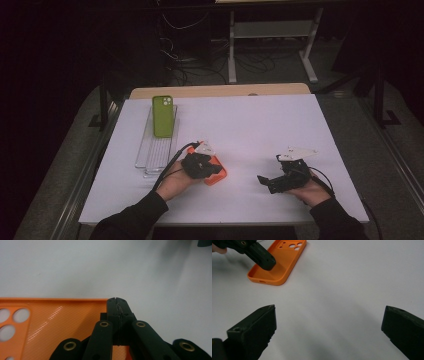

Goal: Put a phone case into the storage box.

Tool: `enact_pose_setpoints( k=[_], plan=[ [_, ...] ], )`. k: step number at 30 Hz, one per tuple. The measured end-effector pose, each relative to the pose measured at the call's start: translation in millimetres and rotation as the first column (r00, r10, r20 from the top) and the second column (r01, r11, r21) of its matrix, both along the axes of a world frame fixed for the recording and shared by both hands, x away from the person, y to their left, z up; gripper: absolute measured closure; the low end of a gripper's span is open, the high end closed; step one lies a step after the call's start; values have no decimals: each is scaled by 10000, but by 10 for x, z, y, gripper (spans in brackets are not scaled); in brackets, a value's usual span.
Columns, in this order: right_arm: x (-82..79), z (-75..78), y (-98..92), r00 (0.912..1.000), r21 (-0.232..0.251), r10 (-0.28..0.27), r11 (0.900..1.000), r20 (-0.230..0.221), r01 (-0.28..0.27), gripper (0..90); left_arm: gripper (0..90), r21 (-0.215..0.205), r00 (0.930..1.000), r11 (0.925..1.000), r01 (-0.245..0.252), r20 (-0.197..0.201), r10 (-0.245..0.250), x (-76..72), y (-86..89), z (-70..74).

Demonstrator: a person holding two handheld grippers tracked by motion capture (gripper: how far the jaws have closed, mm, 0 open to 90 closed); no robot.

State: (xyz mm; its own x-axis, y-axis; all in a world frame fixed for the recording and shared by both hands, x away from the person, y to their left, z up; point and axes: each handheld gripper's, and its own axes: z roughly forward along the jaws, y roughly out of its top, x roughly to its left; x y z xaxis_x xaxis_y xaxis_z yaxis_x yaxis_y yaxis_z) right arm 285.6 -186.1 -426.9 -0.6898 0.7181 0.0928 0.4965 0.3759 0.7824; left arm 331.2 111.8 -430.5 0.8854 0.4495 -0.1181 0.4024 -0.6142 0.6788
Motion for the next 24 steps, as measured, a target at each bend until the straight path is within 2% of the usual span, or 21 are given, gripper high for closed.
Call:
enact_pose_setpoints(
  k=[2,3,5,7,8,10,12,13,14,20,24],
  plan=[
    [-4,-1,-1,10000,7,-21,10000,-6,21,0,898,151,9997,9997,217,-96,-215,12,-29,-20],
    [-4,-1,-2,10000,6,-32,10000,-16,32,0,899,26,9997,9999,110,-211,-110,4,-59,-38],
    [-3,-2,-7,10000,1,-28,10000,10,28,0,899,199,9997,9996,177,-189,-173,5,-106,-64],
    [-6,-1,-10,10000,11,-30,10000,19,30,0,899,119,9998,9999,84,-170,-82,9,-139,-89],
    [-7,0,-12,10000,14,-15,10000,8,15,0,899,250,9996,9995,166,-216,-161,23,-143,-93],
    [-6,1,-19,10000,-7,8,10000,50,-8,0,899,-41,9993,10000,9,-361,-11,40,-167,-109],
    [-4,1,-20,10000,-2,16,10000,57,-16,0,899,-7,9992,9999,121,-391,-121,59,-196,-110],
    [-3,0,-19,10000,1,17,10000,61,-17,0,899,-145,9992,9999,3,-396,-8,58,-230,-116],
    [-2,-1,-16,10000,32,9,10000,53,-9,0,899,-12,9994,9999,145,-329,-145,77,-246,-109],
    [-2,8,-17,10000,79,6,10000,-2,-6,0,899,-279,9989,9993,233,-408,-244,130,-465,-117],
    [0,7,-20,10000,105,18,9999,4,-18,0,899,-252,9975,9981,563,-404,-573,159,-623,-115]
  ],
)
